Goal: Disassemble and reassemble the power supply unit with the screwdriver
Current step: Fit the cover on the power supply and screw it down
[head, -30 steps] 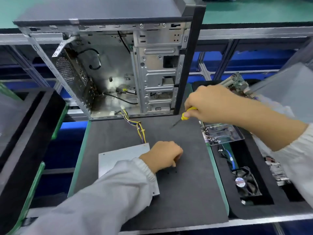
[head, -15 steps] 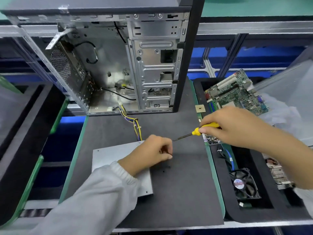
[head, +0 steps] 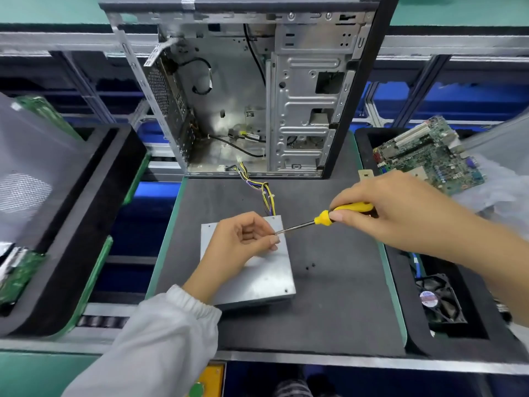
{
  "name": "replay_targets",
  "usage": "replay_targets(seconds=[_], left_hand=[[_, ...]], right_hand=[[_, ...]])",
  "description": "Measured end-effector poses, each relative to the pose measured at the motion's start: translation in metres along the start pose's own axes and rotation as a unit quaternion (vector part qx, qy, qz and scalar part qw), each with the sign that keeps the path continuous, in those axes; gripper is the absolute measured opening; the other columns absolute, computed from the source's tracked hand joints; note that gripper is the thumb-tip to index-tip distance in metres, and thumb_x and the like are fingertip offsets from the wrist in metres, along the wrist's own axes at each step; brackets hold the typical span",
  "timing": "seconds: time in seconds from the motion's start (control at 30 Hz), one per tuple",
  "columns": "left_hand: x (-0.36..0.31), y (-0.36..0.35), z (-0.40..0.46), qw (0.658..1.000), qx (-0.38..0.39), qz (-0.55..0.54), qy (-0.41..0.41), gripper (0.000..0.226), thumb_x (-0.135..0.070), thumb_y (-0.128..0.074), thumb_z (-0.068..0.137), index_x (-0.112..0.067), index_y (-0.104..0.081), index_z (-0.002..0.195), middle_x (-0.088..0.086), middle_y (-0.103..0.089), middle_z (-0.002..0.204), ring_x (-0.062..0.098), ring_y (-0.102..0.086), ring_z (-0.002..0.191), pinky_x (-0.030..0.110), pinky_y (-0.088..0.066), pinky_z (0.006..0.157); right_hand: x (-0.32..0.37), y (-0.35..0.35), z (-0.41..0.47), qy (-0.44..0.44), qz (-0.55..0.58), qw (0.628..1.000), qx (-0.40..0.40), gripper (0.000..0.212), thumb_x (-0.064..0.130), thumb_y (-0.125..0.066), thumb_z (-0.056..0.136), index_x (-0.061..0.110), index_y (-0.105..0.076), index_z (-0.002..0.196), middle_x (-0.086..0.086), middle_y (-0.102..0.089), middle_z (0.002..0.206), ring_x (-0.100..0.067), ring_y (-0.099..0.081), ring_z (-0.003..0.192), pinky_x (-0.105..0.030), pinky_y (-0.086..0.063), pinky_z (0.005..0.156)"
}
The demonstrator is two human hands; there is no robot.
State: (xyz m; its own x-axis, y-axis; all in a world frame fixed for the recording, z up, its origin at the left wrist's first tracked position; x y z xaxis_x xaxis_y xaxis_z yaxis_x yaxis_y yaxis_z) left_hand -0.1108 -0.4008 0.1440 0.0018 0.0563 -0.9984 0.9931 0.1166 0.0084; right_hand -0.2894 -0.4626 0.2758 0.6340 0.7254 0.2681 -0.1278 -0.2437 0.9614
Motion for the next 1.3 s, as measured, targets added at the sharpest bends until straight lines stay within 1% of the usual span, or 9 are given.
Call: replay_targets(seconds=[0.13,0.23,0.33,0.4,0.53,0.87,1.07,1.2,1.3], left_hand=[[0.005,0.003,-0.011,0.999,-0.013,-0.031,-0.005,0.01,0.004,-0.075,0.079,0.0,-0.067,0.084,0.015,-0.074,0.088,0.03,-0.073,0.085,0.038,-0.06,0.078],[0.005,0.005,-0.017,0.995,-0.028,-0.097,-0.021,0.015,-0.002,-0.076,0.075,0.001,-0.066,0.086,0.017,-0.074,0.086,0.03,-0.073,0.082,0.028,-0.058,0.074],[0.009,0.0,-0.021,0.98,-0.037,-0.193,-0.012,0.019,-0.004,-0.077,0.074,-0.007,-0.071,0.091,0.018,-0.074,0.086,0.029,-0.073,0.079,0.026,-0.057,0.073],[0.014,-0.005,-0.022,0.97,-0.036,-0.24,0.003,0.016,-0.006,-0.075,0.075,-0.015,-0.076,0.087,0.015,-0.074,0.085,0.024,-0.073,0.078,0.023,-0.057,0.072],[0.016,-0.014,-0.022,0.958,-0.033,-0.285,0.019,0.012,-0.01,-0.074,0.073,-0.016,-0.078,0.083,0.012,-0.075,0.082,0.018,-0.073,0.075,0.019,-0.057,0.07],[0.006,-0.021,-0.022,0.956,-0.01,-0.295,-0.002,0.014,-0.017,-0.076,0.071,-0.016,-0.078,0.085,0.012,-0.076,0.085,0.021,-0.074,0.081,0.019,-0.057,0.071],[-0.001,-0.019,-0.025,0.96,-0.02,-0.277,-0.03,0.013,-0.015,-0.076,0.072,-0.017,-0.078,0.085,0.012,-0.076,0.087,0.024,-0.074,0.084,0.021,-0.057,0.074],[-0.01,-0.017,-0.027,0.976,-0.022,-0.204,-0.075,0.011,-0.013,-0.076,0.075,-0.016,-0.077,0.086,0.013,-0.076,0.087,0.03,-0.074,0.084,0.025,-0.057,0.074],[-0.011,-0.018,-0.028,0.978,-0.033,-0.185,-0.093,0.012,-0.008,-0.075,0.077,-0.015,-0.077,0.087,0.014,-0.075,0.088,0.032,-0.074,0.085,0.025,-0.057,0.075]], right_hand=[[0.009,-0.004,-0.009,-0.016,-0.001,1.0,0.007,0.039,0.061,-0.033,0.084,0.041,-0.065,0.093,0.005,-0.06,0.065,-0.012,-0.049,0.06,-0.034,-0.044,0.055],[0.011,-0.002,-0.016,-0.027,0.013,1.0,0.004,0.038,0.061,-0.035,0.084,0.04,-0.066,0.091,0.004,-0.057,0.06,-0.012,-0.049,0.057,-0.03,-0.037,0.05],[0.015,0.002,-0.021,-0.029,0.037,0.999,0.001,0.038,0.062,-0.036,0.083,0.04,-0.066,0.088,0.003,-0.051,0.054,-0.014,-0.045,0.052,-0.038,-0.043,0.05],[0.017,0.005,-0.023,-0.027,0.054,0.998,-0.003,0.041,0.064,-0.035,0.082,0.04,-0.067,0.087,0.001,-0.049,0.051,-0.016,-0.041,0.047,-0.038,-0.04,0.049],[0.018,0.01,-0.027,-0.03,0.072,0.997,-0.008,0.038,0.061,-0.039,0.083,0.038,-0.068,0.087,-0.002,-0.045,0.048,-0.015,-0.036,0.043,-0.038,-0.036,0.045],[0.014,0.017,-0.039,-0.036,0.088,0.995,-0.031,0.029,0.052,-0.045,0.085,0.037,-0.07,0.084,-0.004,-0.043,0.048,-0.014,-0.031,0.043,-0.031,-0.028,0.044],[0.017,0.016,-0.041,-0.035,0.093,0.995,-0.026,0.039,0.059,-0.038,0.082,0.035,-0.07,0.081,0.002,-0.034,0.044,-0.014,-0.029,0.043,-0.022,-0.025,0.044],[0.022,0.017,-0.04,-0.028,0.039,0.999,-0.005,0.035,0.058,-0.04,0.084,0.039,-0.069,0.086,0.007,-0.045,0.049,-0.015,-0.034,0.044,-0.033,-0.034,0.044],[0.025,0.019,-0.038,-0.021,0.038,0.999,-0.015,0.034,0.054,-0.041,0.084,0.036,-0.07,0.087,0.014,-0.05,0.052,-0.015,-0.039,0.045,-0.025,-0.03,0.043]])
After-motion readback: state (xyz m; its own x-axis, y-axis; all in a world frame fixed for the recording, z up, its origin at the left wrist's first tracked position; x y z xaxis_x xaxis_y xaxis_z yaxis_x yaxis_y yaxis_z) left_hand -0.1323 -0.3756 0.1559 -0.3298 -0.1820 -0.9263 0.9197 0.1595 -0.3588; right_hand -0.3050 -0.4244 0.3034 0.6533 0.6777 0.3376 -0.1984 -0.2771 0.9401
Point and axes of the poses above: each hand's wrist, its own z-axis towards the middle knuckle, its own y-axis out of the back of the hand, x = y × z, the point moved 8 cm from there along z, towards the middle knuckle
